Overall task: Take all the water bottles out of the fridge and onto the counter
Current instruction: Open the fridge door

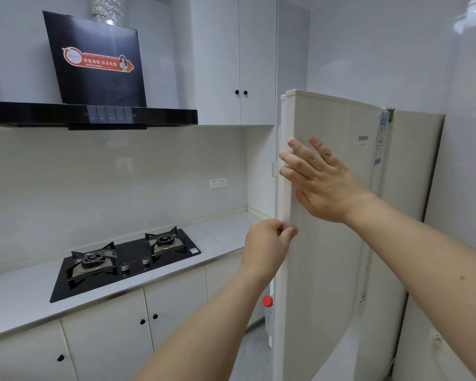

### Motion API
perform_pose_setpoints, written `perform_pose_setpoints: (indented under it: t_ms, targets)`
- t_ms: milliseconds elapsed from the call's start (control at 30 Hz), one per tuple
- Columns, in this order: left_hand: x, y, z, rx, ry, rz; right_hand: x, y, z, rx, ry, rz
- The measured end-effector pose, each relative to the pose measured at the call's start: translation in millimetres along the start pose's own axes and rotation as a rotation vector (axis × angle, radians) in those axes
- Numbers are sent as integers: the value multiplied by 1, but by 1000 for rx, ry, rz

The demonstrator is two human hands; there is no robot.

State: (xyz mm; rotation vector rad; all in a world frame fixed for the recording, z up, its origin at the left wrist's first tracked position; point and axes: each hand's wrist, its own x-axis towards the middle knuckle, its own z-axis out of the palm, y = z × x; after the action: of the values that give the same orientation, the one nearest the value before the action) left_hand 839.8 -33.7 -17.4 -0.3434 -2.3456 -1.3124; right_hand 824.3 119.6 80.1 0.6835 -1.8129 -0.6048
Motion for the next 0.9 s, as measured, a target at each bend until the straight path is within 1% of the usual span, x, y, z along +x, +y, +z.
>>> perform_pose_setpoints:
  t_ms: [100,233,333,433,533,700,900]
  targets:
    - [-2,2,0,37,-25,-4,0,-4,-8,58,-25,47]
    - [-1,-12,-20,129,-58,19,17,-17,-21,206,59,103]
    - [2,-35,-47,299,-49,32,42,-35,-24,286,71,134]
    - [8,-61,-80,493,-36,53,64,-60,-15,375,-8,199]
    - [17,-87,-117,591,-11,37,84,-88,2,445,-91,223]
    - [40,-132,-164,637,4,12,117,-129,39,515,-168,247]
    - [85,-192,-197,659,-63,-20,164,-177,99,597,-285,296]
